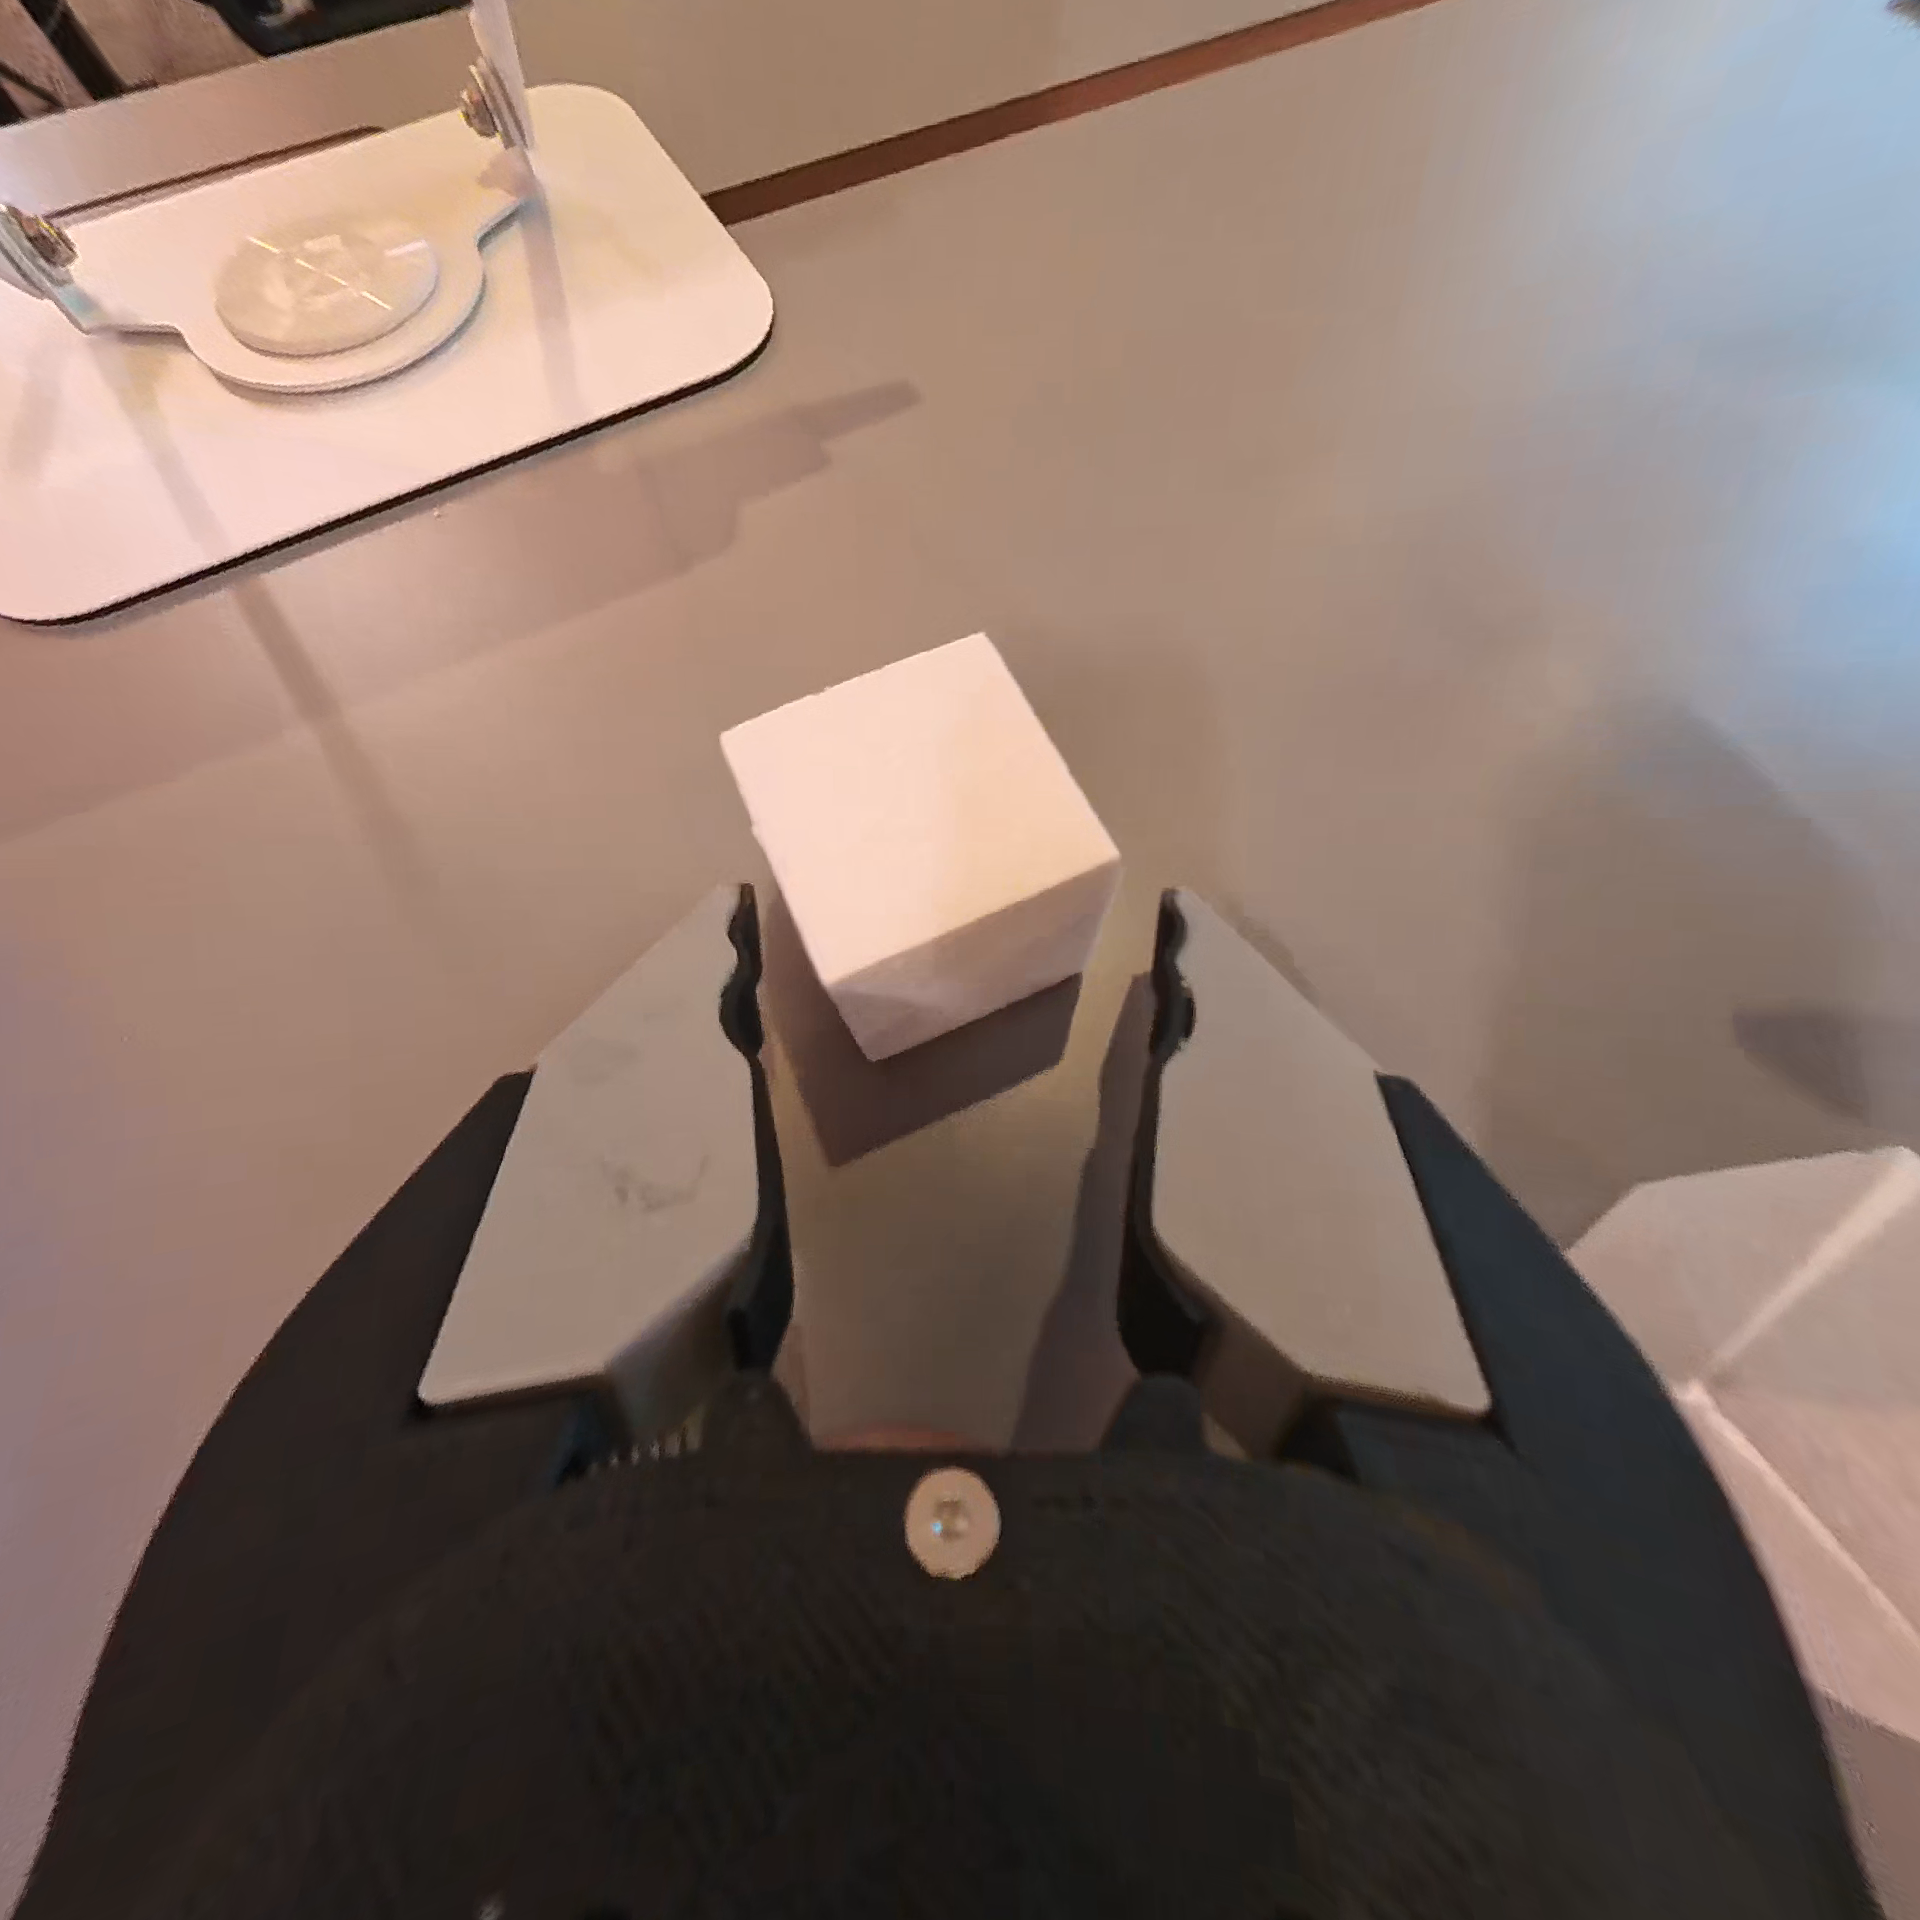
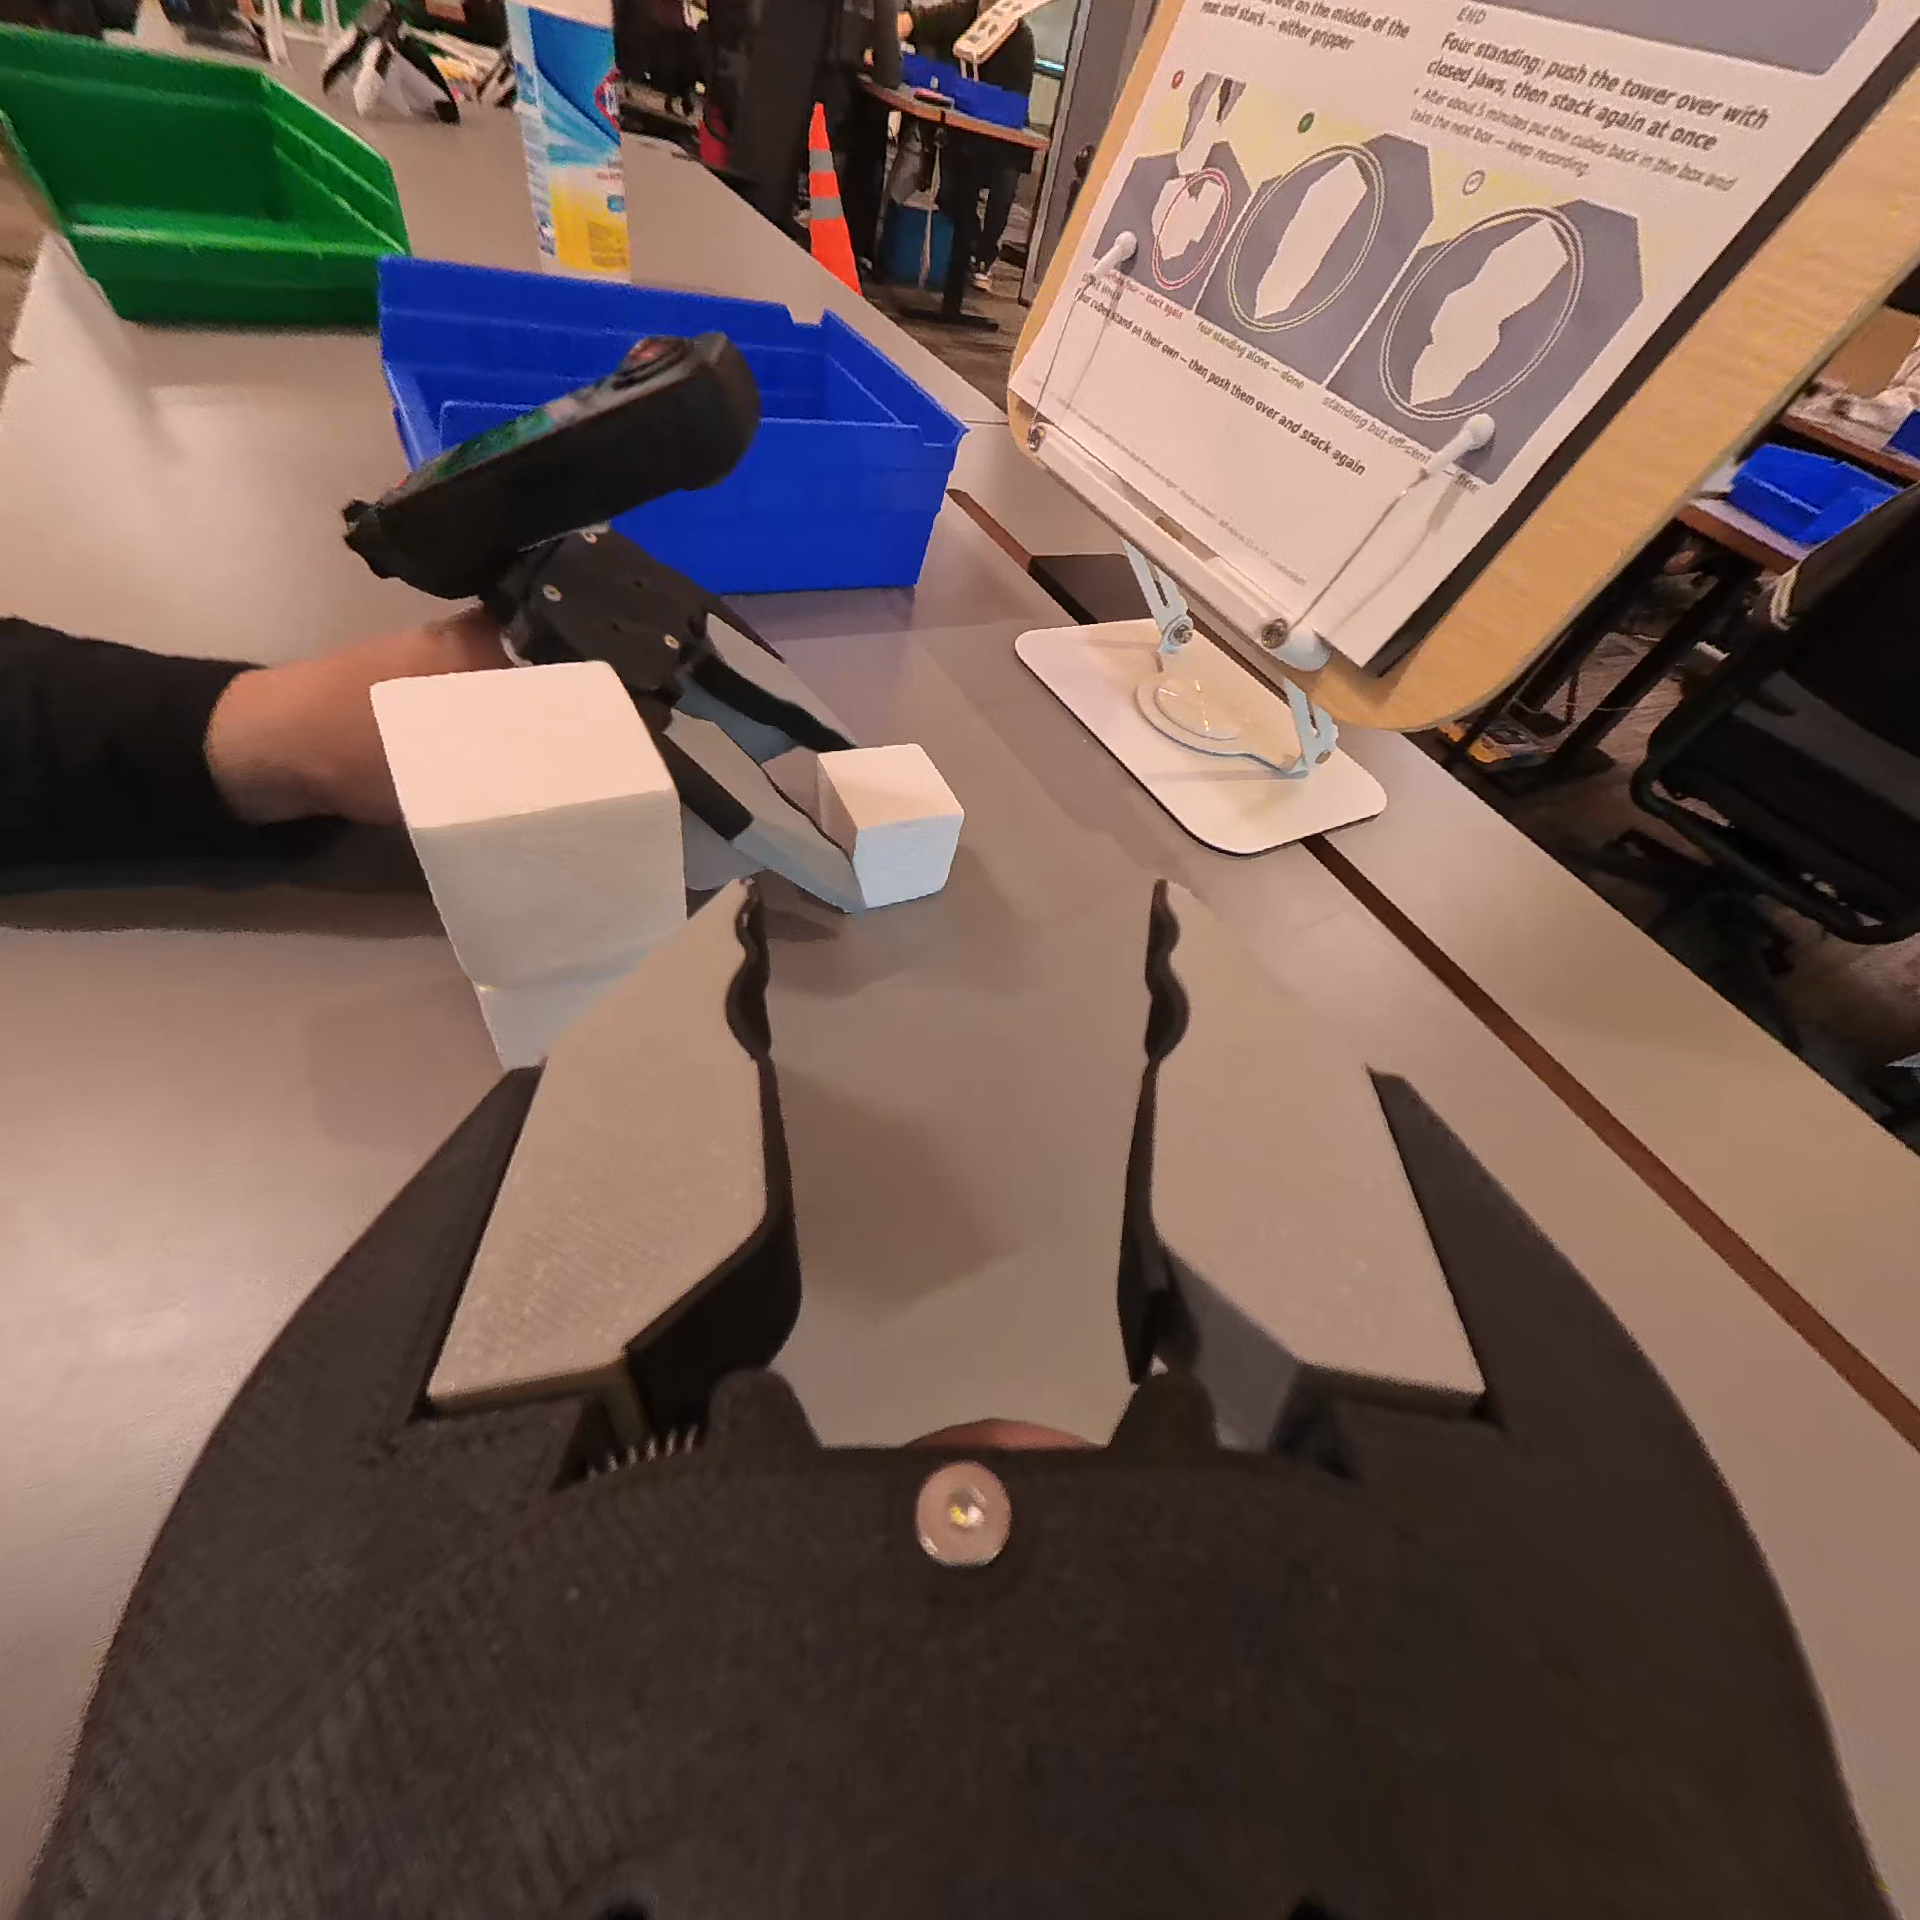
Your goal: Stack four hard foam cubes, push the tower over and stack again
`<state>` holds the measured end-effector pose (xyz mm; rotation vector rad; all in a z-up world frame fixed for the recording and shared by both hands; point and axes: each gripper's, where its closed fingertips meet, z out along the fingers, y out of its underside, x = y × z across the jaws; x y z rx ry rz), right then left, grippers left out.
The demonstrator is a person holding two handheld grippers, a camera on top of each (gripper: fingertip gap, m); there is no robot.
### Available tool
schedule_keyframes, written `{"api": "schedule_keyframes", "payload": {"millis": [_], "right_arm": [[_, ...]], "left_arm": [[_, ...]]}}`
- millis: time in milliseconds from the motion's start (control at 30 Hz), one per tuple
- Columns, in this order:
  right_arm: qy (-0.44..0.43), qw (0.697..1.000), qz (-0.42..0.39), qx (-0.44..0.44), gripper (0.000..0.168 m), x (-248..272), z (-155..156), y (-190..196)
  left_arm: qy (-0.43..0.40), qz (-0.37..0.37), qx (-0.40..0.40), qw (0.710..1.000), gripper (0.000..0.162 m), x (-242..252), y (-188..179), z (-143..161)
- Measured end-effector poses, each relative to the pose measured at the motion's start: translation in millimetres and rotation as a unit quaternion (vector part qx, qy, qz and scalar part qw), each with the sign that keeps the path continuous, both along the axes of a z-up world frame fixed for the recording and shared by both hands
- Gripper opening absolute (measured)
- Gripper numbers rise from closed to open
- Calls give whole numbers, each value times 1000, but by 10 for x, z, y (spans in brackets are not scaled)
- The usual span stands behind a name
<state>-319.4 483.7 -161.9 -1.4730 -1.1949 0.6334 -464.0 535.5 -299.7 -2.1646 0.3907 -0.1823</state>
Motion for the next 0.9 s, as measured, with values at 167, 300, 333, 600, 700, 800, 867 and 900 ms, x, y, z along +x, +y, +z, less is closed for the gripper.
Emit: {"api": "schedule_keyframes", "payload": {"millis": [167, 300, 333, 600, 700, 800, 867, 900], "right_arm": [[-21, 1000, 8, 9, 69, -81, -81, -59], [-22, 1000, 4, 9, 65, -75, -105, -39], [-19, 1000, 1, 6, 64, -62, -100, -24], [55, 997, 0, -45, 61, 80, 3, 96], [106, 989, 44, -89, 64, 70, 92, 12], [148, 977, 92, -121, 66, 55, 196, -110], [168, 970, 117, -129, 67, 52, 266, -186], [175, 967, 129, -130, 67, 50, 300, -227]], "left_arm": [[3, -15, -23, 1000, 60, 26, 13, -73], [-9, -24, -19, 999, 59, -1, 4, -45], [-15, -27, -12, 999, 59, -13, 6, -18], [-151, -116, 97, 977, 59, 9, -94, 603], [-249, -213, 162, 931, 59, 135, -377, 1101], [-303, -283, 216, 884, 59, 155, -683, 1509], [-332, -326, 246, 850, 60, 158, -907, 1736], [-347, -351, 256, 831, 60, 165, -1034, 1839]]}}
